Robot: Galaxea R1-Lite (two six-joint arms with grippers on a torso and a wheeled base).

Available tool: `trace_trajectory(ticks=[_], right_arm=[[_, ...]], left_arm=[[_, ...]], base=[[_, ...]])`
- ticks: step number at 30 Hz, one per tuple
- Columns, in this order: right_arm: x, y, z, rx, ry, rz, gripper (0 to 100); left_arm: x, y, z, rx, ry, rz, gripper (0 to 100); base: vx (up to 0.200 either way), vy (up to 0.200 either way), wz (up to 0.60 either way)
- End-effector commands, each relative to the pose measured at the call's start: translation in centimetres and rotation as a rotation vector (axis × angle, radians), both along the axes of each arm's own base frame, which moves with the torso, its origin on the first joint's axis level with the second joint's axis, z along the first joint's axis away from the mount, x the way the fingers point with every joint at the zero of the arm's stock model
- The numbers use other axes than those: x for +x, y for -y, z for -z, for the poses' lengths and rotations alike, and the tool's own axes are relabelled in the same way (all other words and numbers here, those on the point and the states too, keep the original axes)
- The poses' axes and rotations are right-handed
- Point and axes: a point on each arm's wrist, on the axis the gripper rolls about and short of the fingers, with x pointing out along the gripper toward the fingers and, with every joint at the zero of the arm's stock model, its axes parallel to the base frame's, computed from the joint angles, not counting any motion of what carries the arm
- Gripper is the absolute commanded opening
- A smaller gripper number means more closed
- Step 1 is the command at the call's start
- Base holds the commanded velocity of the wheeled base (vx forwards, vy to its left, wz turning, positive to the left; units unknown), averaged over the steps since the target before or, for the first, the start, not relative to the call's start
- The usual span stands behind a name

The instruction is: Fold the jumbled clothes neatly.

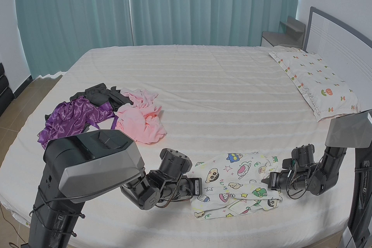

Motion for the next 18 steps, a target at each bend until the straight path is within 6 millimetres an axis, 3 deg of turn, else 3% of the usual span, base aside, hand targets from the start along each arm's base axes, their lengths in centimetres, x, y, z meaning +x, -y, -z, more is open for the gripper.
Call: trace_trajectory(ticks=[1,8,18], right_arm=[[0.04,-0.02,-0.03,0.001,0.002,0.001,0],[0.14,-0.03,-0.02,-0.003,-0.001,0.002,0],[0.2,-0.03,-0.24,-0.001,0.002,0.003,0]], left_arm=[[-0.05,-0.04,0.08,0.005,0.0,-0.002,0],[-0.17,-0.13,0.25,0.011,-0.005,0.0,0],[-0.17,-0.14,0.08,0.007,-0.003,-0.007,0]], base=[[0.0,0.0,0.0],[0.0,0.0,0.0],[0.0,0.2,0.0]])
